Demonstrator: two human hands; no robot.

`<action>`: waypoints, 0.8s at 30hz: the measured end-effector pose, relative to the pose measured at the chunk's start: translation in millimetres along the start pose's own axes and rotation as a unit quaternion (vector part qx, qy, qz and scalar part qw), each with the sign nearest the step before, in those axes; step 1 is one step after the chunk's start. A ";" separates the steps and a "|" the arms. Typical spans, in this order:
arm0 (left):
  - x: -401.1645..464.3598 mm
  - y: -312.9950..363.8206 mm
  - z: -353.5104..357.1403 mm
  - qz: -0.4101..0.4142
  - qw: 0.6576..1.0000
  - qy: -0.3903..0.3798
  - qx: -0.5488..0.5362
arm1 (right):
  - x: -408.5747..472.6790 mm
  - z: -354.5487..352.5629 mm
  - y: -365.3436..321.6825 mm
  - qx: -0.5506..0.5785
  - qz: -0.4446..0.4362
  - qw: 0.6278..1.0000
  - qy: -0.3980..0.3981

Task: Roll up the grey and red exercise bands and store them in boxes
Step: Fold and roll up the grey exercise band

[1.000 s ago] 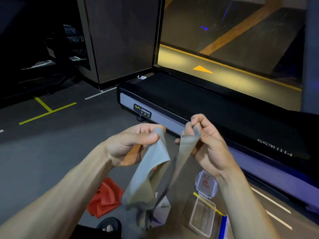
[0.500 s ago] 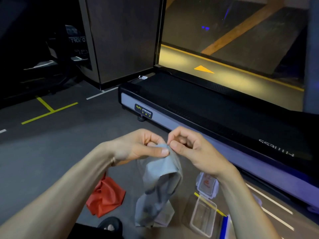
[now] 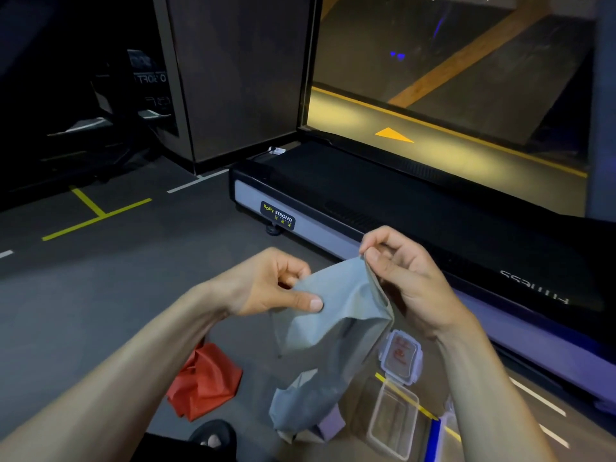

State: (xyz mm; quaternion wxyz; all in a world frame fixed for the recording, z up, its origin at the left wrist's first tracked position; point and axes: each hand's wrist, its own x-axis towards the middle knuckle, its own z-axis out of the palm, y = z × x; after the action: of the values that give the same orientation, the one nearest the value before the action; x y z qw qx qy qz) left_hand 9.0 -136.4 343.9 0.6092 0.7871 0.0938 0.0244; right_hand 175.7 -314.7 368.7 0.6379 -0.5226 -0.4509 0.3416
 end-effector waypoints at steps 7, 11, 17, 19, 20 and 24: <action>-0.5 -0.4 -0.6 0.007 1.000 0.007 -0.020 | 0.4 -4.9 3.3 -0.004 0.003 1.000 0.014; -0.8 -0.3 -2.4 0.011 0.999 -0.019 -0.026 | -0.2 -5.9 3.7 -0.003 0.003 1.000 0.015; -10.8 6.0 -8.8 0.050 0.972 -0.104 -0.206 | -1.8 -5.8 14.0 -0.024 0.030 0.999 -0.023; -12.0 11.9 -4.2 0.078 0.944 -0.128 -0.293 | -2.4 5.6 20.7 -0.026 0.046 0.997 -0.064; -11.0 15.4 0.3 0.094 0.931 -0.141 -0.324 | -2.2 12.8 24.4 -0.016 0.049 0.995 -0.082; -5.2 25.1 14.8 0.134 0.908 -0.156 -0.364 | -0.2 29.4 29.5 0.082 0.069 0.990 -0.092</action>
State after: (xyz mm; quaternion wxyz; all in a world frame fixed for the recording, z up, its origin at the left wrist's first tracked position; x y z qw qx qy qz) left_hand 9.1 -157.5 364.7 0.8514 0.5095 -0.1240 0.0156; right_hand 149.2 -297.8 341.3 0.6095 -0.4650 -0.4406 0.4671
